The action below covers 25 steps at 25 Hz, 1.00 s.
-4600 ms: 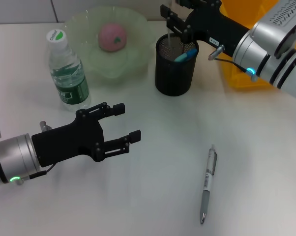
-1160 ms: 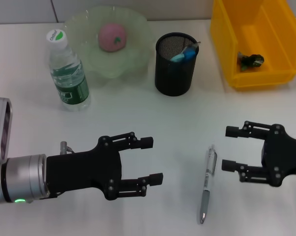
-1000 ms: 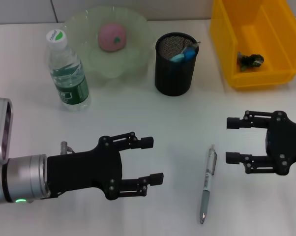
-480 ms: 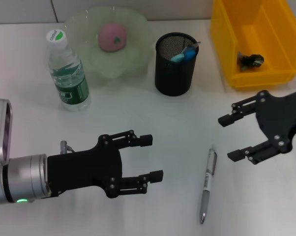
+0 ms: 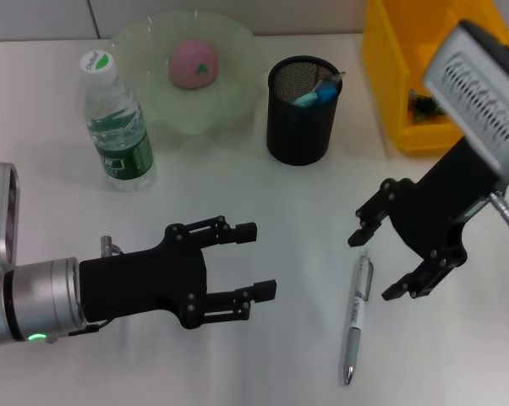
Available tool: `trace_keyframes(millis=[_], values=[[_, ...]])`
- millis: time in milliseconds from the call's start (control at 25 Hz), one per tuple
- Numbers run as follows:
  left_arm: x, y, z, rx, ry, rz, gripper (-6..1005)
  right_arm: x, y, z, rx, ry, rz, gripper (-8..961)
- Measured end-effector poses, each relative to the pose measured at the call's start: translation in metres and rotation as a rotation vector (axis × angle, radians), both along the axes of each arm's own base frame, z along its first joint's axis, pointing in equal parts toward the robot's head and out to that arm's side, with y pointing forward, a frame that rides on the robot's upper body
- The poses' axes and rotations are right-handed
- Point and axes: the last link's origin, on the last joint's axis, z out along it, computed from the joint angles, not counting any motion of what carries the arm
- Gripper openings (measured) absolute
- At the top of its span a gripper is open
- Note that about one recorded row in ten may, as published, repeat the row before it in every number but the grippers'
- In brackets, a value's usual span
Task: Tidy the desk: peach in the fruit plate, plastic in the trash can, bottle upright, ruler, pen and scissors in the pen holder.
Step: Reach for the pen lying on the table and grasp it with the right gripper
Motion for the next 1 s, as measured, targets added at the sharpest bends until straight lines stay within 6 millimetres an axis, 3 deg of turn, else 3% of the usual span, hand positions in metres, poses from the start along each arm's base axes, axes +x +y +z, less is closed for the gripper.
trace_keyframes(millis=[600,1000], values=[[-0.007,0.004,0.003,0.035,-0.005,0.071,770,-0.021,-0.014,-0.039,-0.138,-0.147,0.330,719],[-0.010,0.002,0.005,0.045,-0.007,0.090,770,-0.026,-0.027,-0.056,-0.220,-0.213,0.461,717]])
